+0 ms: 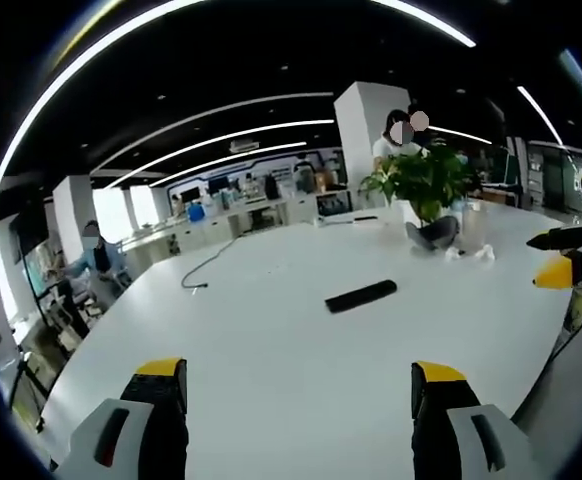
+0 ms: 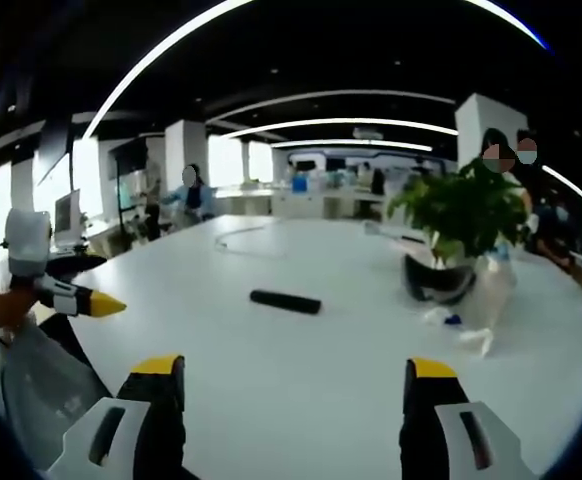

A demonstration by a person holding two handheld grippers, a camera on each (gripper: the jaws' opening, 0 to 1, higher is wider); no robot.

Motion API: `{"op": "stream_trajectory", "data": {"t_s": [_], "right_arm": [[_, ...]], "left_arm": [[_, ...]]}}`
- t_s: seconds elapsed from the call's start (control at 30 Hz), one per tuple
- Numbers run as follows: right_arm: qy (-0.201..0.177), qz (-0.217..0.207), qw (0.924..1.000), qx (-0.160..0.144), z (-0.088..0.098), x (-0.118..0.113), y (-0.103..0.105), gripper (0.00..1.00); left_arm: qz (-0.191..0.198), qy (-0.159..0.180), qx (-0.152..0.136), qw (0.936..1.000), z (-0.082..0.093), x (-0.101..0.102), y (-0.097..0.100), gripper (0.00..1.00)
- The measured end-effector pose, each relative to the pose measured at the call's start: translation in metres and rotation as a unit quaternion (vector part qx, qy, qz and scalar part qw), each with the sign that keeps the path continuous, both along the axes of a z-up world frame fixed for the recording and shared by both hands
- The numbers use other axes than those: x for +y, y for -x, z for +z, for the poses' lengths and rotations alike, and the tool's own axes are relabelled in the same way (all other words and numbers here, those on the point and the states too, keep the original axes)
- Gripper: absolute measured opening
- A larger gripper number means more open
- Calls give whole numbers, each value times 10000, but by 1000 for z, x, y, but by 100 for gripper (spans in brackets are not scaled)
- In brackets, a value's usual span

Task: Press the specified remote control buttons in sequence, fully releasing each button before pressing the next.

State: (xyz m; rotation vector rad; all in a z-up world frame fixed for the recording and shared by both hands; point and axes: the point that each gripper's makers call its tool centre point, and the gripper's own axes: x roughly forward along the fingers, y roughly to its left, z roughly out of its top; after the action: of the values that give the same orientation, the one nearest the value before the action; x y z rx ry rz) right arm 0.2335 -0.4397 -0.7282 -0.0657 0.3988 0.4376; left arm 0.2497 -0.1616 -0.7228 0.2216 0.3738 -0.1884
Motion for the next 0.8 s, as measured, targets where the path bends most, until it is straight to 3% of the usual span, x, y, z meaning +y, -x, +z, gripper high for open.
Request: {"op": "stream_trajectory", "data": {"t_s": [0.4,0.47,0.53,0.63,0.8], "right_arm": [[-110,-116,9999,-17,3,-4,-1,89],[-112,-119,9999,-16,3,-4,-1,89],[-125,-142,9998,-9,3,-5,-1,89],[-156,-180,9997,-2,3,-7,-1,89],[-142,-186,9997,39,1,-8,-1,88]], "left_arm": [[-398,-230,-106,9989,17,-11,-40,95],[-495,-234,-4,9985,14,-14,-49,95],[-563,-267,348,9974,3,-16,-51,96],[-691,-205,291,9970,2,-21,-61,96],[-995,-220,490,9936,-3,-35,-75,96]]}}
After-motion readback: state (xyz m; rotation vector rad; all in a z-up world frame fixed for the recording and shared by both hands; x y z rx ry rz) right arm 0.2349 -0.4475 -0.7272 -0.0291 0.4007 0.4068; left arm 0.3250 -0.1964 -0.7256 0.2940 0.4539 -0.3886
